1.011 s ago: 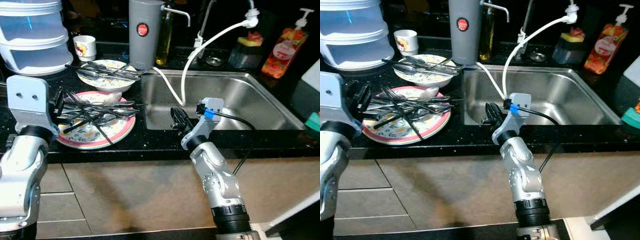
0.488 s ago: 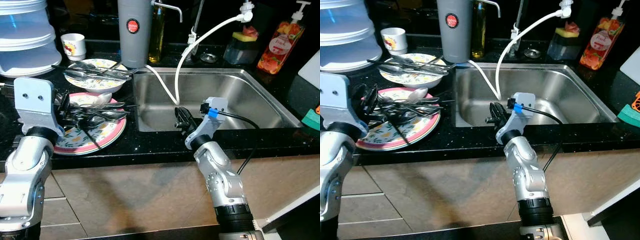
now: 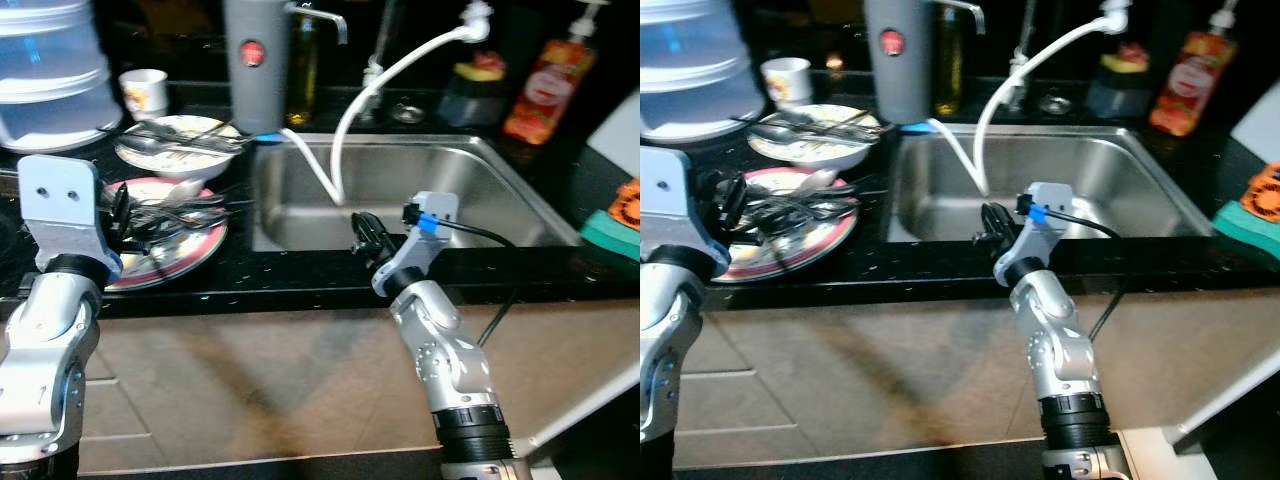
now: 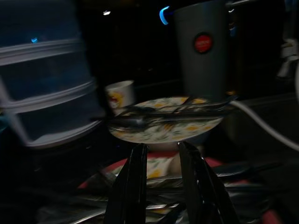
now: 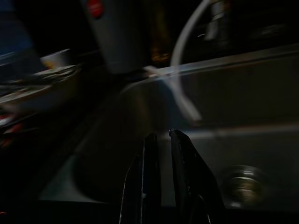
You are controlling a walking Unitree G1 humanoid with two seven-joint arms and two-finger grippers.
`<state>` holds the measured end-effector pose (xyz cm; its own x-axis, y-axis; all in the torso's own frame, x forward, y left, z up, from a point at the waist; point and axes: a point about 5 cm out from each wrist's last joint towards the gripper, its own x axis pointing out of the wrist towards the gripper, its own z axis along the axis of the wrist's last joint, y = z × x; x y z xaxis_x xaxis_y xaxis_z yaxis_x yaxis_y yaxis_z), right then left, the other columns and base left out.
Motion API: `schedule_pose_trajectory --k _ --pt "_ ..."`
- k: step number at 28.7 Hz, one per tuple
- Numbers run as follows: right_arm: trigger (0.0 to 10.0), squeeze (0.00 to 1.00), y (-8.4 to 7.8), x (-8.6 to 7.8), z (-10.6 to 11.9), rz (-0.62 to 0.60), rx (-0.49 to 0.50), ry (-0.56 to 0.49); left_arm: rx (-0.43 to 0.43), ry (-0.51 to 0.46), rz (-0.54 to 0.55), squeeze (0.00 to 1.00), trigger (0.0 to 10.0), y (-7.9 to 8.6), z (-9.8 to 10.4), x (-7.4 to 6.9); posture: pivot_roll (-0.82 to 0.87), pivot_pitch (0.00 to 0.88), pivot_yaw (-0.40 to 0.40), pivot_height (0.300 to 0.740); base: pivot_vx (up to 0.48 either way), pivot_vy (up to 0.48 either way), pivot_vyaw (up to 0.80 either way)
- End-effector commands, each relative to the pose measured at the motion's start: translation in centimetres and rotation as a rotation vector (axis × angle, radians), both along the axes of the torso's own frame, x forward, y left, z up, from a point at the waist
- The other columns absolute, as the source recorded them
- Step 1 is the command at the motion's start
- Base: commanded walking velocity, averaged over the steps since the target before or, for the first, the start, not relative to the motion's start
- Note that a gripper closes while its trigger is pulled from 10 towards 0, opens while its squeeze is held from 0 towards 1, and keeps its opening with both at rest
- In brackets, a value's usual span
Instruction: Kitchen organization
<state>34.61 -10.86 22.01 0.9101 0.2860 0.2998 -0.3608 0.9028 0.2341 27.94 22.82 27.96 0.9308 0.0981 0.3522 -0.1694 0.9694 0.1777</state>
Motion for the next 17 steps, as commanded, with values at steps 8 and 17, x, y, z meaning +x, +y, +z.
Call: schedule_pose_trajectory --k 8,17 --pt "10.0 0.00 1.0 0.0 0.2 0.045 0.003 0.000 -0.008 0.119 0.161 0.00 10.0 2.9 0.4 0.9 0.04 0.116 -0.073 0.740 0.000 0.000 0.00" --pt "10.0 0.00 1.7 0.2 1.3 0.137 -0.041 -0.035 -0.098 0.243 0.058 1.00 10.0 1.6 0.8 3.2 0.03 0.124 -0.070 0.740 0.000 0.000 0.00"
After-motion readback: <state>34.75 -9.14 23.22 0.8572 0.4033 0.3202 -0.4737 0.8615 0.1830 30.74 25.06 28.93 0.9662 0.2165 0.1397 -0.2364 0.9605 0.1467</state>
